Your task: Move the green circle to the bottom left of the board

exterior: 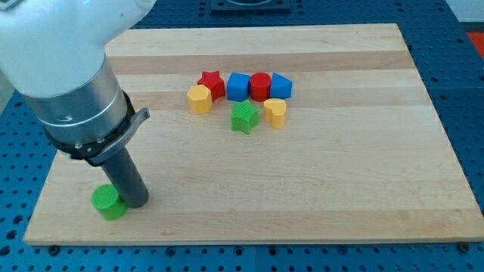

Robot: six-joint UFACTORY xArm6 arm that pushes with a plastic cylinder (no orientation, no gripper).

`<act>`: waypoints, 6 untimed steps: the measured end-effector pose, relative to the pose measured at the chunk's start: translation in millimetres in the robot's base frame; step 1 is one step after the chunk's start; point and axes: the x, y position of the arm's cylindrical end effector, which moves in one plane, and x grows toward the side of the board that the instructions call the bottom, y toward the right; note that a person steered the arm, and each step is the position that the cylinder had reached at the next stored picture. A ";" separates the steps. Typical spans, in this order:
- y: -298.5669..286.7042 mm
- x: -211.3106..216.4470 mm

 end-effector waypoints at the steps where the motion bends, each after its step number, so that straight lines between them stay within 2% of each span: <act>1: -0.7 4.2; 4: -34.6 5.5; 5: -27.2 -0.3; 6: 15.7 -24.4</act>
